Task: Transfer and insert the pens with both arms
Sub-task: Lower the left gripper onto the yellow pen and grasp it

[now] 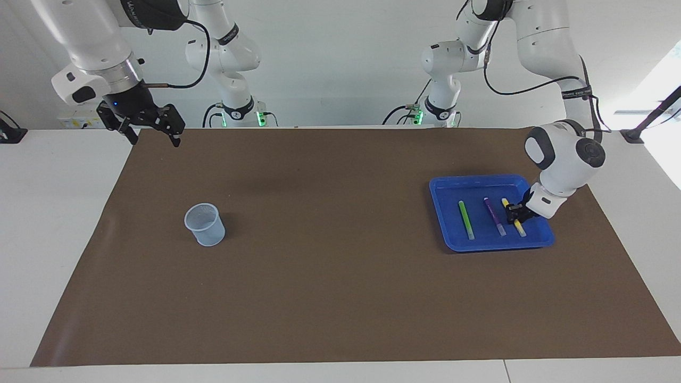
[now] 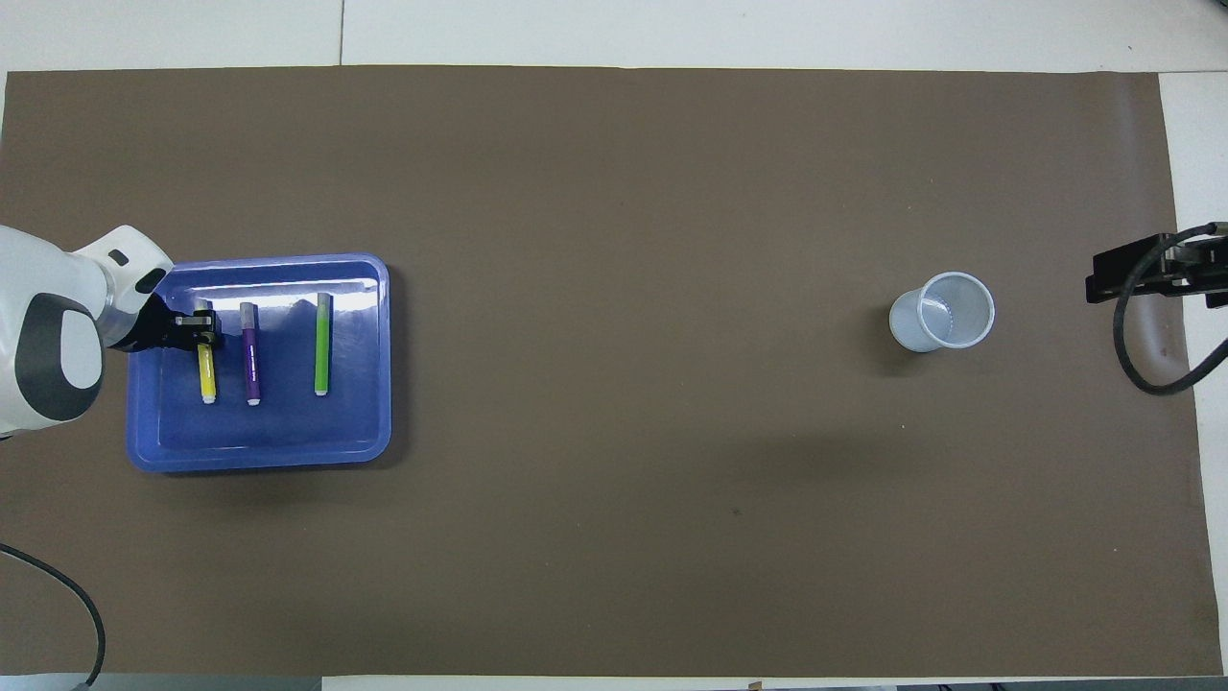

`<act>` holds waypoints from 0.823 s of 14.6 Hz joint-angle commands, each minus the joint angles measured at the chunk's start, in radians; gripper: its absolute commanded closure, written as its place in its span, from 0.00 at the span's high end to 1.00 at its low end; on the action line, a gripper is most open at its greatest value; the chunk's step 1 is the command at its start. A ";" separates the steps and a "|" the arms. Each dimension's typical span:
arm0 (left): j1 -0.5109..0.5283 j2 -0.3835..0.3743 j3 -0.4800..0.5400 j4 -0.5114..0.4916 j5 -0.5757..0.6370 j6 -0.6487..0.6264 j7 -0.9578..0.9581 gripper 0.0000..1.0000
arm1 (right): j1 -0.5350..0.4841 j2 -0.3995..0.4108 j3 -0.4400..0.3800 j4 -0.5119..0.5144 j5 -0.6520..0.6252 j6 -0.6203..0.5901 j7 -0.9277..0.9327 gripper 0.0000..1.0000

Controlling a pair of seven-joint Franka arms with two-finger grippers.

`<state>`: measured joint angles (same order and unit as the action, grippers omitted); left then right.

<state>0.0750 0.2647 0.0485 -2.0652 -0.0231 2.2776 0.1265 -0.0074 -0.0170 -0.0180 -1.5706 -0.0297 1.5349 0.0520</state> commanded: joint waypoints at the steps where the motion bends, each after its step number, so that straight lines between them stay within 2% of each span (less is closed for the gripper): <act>1: 0.008 0.001 -0.001 -0.009 -0.009 0.022 0.010 0.00 | -0.014 -0.003 0.006 -0.003 0.010 0.001 -0.020 1.00; 8: -0.003 -0.005 -0.001 0.023 -0.009 -0.028 -0.043 0.00 | -0.013 -0.004 0.006 -0.014 0.010 0.011 -0.014 1.00; 12: -0.011 -0.012 -0.013 0.200 -0.008 -0.306 -0.160 0.00 | -0.013 -0.006 0.006 -0.017 0.010 0.011 -0.012 1.00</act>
<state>0.0714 0.2618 0.0422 -1.9538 -0.0237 2.1041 0.0325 -0.0074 -0.0165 -0.0181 -1.5736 -0.0297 1.5350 0.0520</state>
